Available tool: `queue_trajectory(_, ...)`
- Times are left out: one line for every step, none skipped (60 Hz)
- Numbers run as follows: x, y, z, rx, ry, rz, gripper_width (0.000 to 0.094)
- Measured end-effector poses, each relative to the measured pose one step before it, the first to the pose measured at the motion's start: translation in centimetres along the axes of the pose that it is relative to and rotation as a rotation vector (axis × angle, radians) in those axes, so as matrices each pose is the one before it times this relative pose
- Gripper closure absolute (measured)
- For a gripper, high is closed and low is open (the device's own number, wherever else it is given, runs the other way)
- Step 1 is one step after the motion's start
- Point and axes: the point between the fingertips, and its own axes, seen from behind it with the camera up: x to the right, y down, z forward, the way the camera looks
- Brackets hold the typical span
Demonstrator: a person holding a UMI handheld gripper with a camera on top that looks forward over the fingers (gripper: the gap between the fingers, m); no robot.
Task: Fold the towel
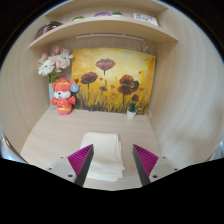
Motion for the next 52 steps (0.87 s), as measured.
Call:
queue_trajectory(-0.059,-0.304,-0.646,0.00727,0.00266,0.0013,0.0146)
queue_trajectory(-0.057,-0.265,-0.628,0.00552,0.00271,0.0014,0.0146)
queue_trajectory(-0.04,-0.351,-0.679,0.00404,0.00077,0.0,0.0144)
queue_trajectory(-0.115,-0.23,-0.563,0.00911,0.0014,0.0003,0.0146)
queue_trajectory(-0.136,-0.267,-0.629,0.0078,0.00063,-0.0005,0.0146)
queue_trajectory(-0.219,-0.263,-0.654,0.00629,-0.00001,-0.0001,0.0145)
queue_trajectory(-0.194,-0.21,-0.574,0.00952,-0.00119,0.0013,0.0146)
queue_trajectory(-0.215,-0.178,-0.606,0.00768,-0.00081,0.0043,0.0145)
queue_trajectory(-0.169,-0.17,-0.638,0.00523,-0.00059,0.007,0.0143)
queue_trajectory(-0.172,-0.142,-0.572,0.00778,0.00088,0.0083,0.0144)
queue_trajectory(-0.213,0.013,-0.546,0.01025,0.00115,0.0078,0.0144)
queue_trajectory(-0.313,-0.289,-0.573,0.00586,0.00198,0.0057,0.0145)
queue_trajectory(-0.247,-0.138,-0.57,0.01041,-0.00082,0.0055,0.0145)
queue_trajectory(-0.199,0.052,-0.515,0.01328,-0.00229,0.0059,0.0144)
queue_trajectory(-0.26,-0.134,-0.561,0.00441,0.00145,0.0045,0.0146)
queue_trajectory(-0.176,0.132,-0.511,0.00334,0.00116,0.0045,0.0146)
queue_trajectory(-0.15,0.209,-0.517,-0.00068,0.00274,0.0046,0.0146)
queue_trajectory(-0.126,0.224,-0.534,-0.002,0.00313,0.0042,0.0145)
queue_trajectory(0.048,0.332,-0.658,0.00368,0.00135,0.0037,0.0143)
queue_trajectory(-0.27,0.036,-0.56,0.00194,0.00745,0.001,0.0145)
queue_trajectory(-0.105,0.079,-0.532,0.00371,0.00418,-0.0005,0.0145)
queue_trajectory(-0.079,0.167,-0.543,0.00213,0.00376,-0.0016,0.0146)
queue_trajectory(-0.098,0.195,-0.543,0.00043,0.00341,-0.0016,0.0146)
queue_trajectory(-0.127,0.215,-0.52,-0.00079,0.00276,-0.002,0.0145)
queue_trajectory(-0.14,0.216,-0.501,-0.00088,0.00154,-0.0022,0.0144)
queue_trajectory(-0.138,0.202,-0.49,-0.00038,0.00063,-0.003,0.0146)
queue_trajectory(-0.118,0.169,-0.472,-0.00042,0.00034,-0.004,0.0146)
queue_trajectory(0.047,0.245,-0.61,-0.00095,-0.00203,-0.0047,0.0147)
queue_trajectory(-0.082,0.172,-0.446,-0.00083,0.0008,-0.0044,0.0147)
queue_trajectory(-0.074,0.194,-0.388,-0.00044,0.00114,-0.0027,0.0146)
queue_trajectory(-0.253,0.293,-0.431,0.00079,0.00388,0.0001,0.0147)
queue_trajectory(-0.064,0.183,-0.402,-0.00125,0.00042,-0.0015,0.0146)
queue_trajectory(-0.075,0.209,-0.353,-0.00057,0.00004,-0.0022,0.0145)
queue_trajectory(-0.12,0.234,-0.369,-0.00051,-0.0001,-0.0017,0.0146)
queue_trajectory(-0.122,0.168,-0.366,-0.00044,-0.00081,-0.0017,0.0145)
queue_trajectory(-0.096,0.176,-0.374,0.00015,-0.00098,-0.0015,0.0146)
queue_trajectory(-0.132,0.088,-0.264,-0.00116,-0.00097,-0.0013,0.0147)
queue_trajectory(-0.162,0.169,-0.316,-0.00045,-0.00152,-0.0006,0.0147)
queue_trajectory(-0.151,0.134,-0.245,-0.0003,-0.00081,0.0004,0.0146)
queue_trajectory(-0.088,0.096,-0.253,0.00004,-0.00089,-0.0004,0.0147)
queue_trajectory(-0.116,0.1,-0.249,0.00006,-0.00032,-0.0002,0.0147)
queue_trajectory(-0.081,0.074,-0.226,0.0001,-0.00036,0.0007,0.0148)
queue_trajectory(-0.091,0.09,-0.197,0.00015,-0.0008,0.0008,0.0146)
queue_trajectory(-0.13,0.106,-0.186,-0.0002,-0.00123,0.0013,0.0145)
queue_trajectory(-0.124,0.107,-0.175,0.00006,-0.00121,0.0003,0.0146)
queue_trajectory(-0.156,0.09,-0.165,0.00005,-0.00176,0.0001,0.0146)
queue_trajectory(-0.148,0.118,-0.173,0.00046,-0.00183,-0.0003,0.0146)
queue_trajectory(-0.107,0.105,-0.148,0.00035,-0.00156,-0.0002,0.0145)
queue_trajectory(-0.013,0.113,-0.124,0.00035,-0.00085,-0.0015,0.0146)
queue_trajectory(-0.086,0.12,-0.113,-0.00028,-0.00009,-0.0015,0.0145)
queue_trajectory(-0.089,0.025,0.002,0.00004,0.00013,-0.0011,0.0147)
queue_trajectory(-0.076,0.067,-0.07,-0.00058,0.00037,-0.0013,0.0145)
